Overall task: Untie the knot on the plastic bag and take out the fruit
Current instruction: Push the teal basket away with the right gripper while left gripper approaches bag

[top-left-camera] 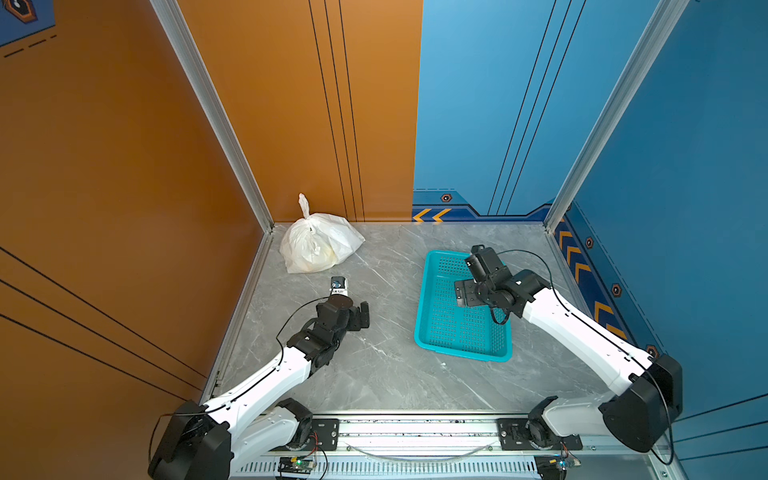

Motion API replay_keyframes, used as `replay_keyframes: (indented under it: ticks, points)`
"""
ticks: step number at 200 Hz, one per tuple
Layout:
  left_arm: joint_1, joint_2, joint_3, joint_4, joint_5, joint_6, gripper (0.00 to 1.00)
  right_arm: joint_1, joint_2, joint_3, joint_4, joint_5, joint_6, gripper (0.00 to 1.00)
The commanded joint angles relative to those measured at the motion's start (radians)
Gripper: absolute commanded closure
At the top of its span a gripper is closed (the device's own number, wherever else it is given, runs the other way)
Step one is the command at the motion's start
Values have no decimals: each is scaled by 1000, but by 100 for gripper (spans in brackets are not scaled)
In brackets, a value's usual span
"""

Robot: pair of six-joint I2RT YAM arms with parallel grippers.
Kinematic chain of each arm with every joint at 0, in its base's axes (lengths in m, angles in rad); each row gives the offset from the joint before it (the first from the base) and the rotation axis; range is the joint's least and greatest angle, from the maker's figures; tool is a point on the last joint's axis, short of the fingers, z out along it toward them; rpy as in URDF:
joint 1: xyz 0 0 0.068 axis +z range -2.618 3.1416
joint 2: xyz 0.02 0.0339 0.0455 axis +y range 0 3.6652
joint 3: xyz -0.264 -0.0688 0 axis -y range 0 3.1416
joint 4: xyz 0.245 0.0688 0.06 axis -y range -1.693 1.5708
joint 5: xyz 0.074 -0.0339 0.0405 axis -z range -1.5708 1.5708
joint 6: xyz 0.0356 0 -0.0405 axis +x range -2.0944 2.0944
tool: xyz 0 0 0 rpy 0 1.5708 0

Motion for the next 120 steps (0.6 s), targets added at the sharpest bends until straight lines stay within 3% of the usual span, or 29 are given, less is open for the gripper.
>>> replay_keyframes:
  ticks: [1, 49, 84, 120]
  points:
    - [-8, 12, 32, -21, 49, -26, 2, 70, 125, 71, 54, -38, 81, 0]
    - [-13, -10, 11, -28, 47, -52, 2, 161, 400, 278, 65, -23, 99, 4]
    - [-12, -40, -3, -60, 33, -51, 2, 166, 504, 332, 56, -4, 102, 26]
    - [-5, -55, -12, -70, 28, -50, 2, 161, 510, 308, 30, 28, 110, 47]
